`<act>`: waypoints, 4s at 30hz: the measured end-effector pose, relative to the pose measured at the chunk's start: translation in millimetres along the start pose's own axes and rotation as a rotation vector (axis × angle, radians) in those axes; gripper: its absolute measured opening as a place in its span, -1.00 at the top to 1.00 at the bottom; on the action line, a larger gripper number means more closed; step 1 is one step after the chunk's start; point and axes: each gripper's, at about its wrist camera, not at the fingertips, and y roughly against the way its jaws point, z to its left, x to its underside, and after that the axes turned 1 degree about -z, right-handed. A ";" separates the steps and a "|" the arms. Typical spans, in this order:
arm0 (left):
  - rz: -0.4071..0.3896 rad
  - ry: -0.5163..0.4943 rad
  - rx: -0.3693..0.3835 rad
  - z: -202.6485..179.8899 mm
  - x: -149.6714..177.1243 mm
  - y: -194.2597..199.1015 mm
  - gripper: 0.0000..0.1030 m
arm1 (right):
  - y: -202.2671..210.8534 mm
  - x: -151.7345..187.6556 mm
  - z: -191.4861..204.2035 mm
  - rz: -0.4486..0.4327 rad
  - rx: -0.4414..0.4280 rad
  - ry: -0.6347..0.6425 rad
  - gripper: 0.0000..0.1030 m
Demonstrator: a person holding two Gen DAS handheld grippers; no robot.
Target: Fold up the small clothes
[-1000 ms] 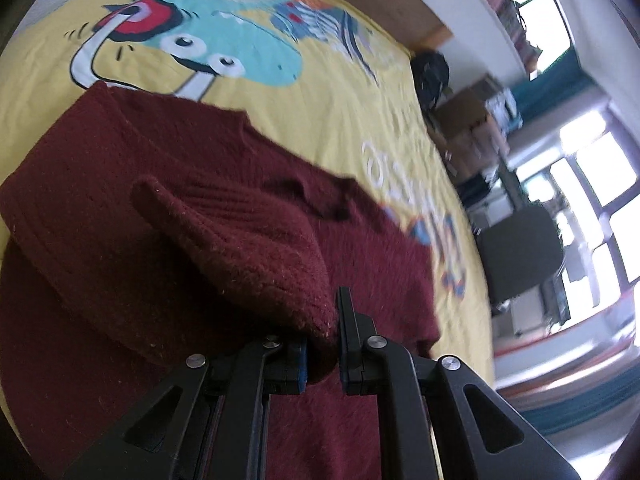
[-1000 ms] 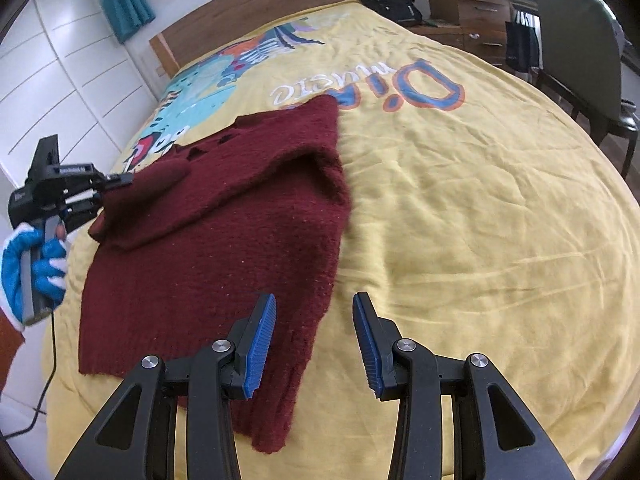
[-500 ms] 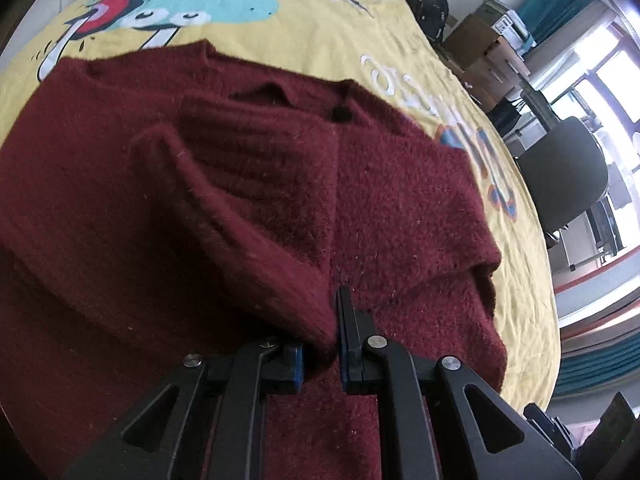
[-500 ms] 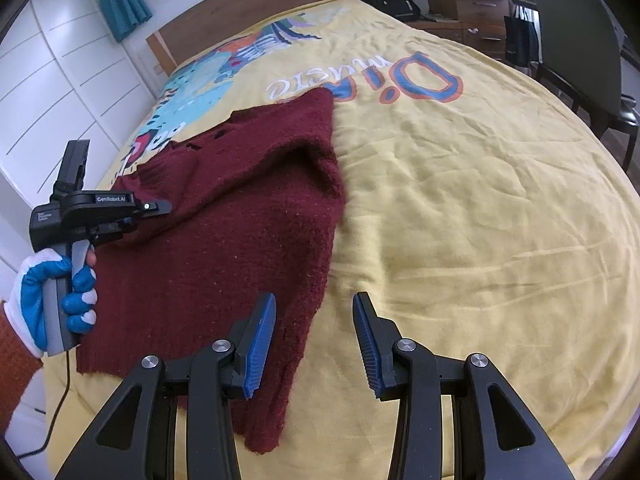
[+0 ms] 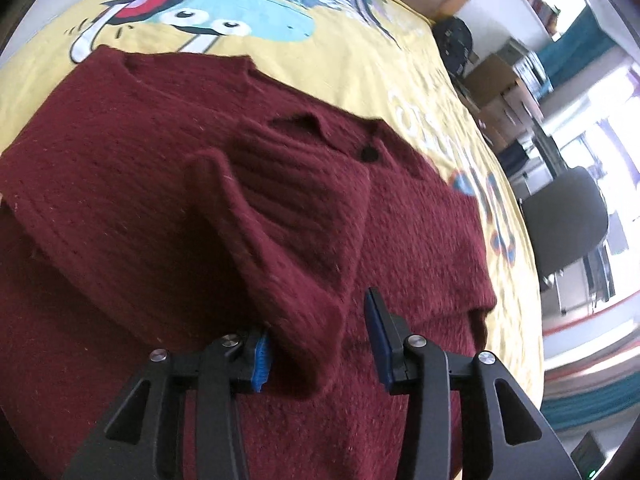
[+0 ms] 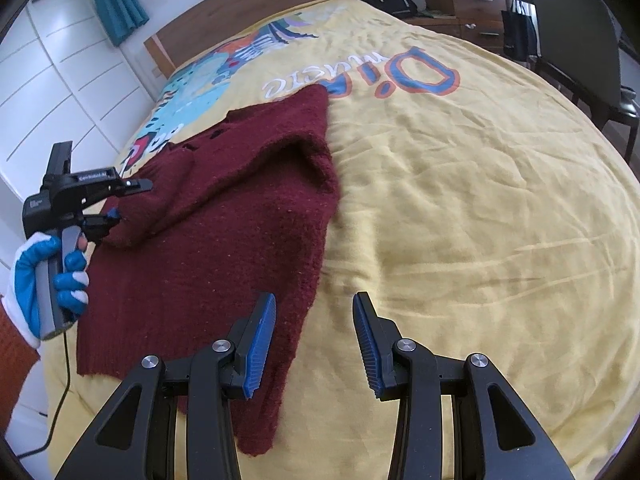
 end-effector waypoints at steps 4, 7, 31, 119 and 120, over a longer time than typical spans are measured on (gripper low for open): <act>-0.028 0.003 0.011 -10.7 -12.7 -0.4 0.31 | 1.1 0.3 -6.3 -0.005 0.000 -0.013 0.18; -0.028 -0.040 0.016 -29.6 -15.1 -6.3 0.66 | 2.1 1.0 -10.7 -0.007 0.001 -0.021 0.18; 0.076 -0.447 -0.075 -133.3 38.9 -47.1 0.30 | 13.3 5.1 -24.7 -0.013 0.021 -0.046 0.18; 0.075 0.116 -0.228 176.1 150.0 140.3 -0.42 | -30.1 57.3 13.4 0.202 -0.014 -0.103 -0.33; 0.075 0.116 -0.225 176.7 149.1 139.2 -0.45 | -32.6 56.4 12.8 0.204 -0.019 -0.109 -0.35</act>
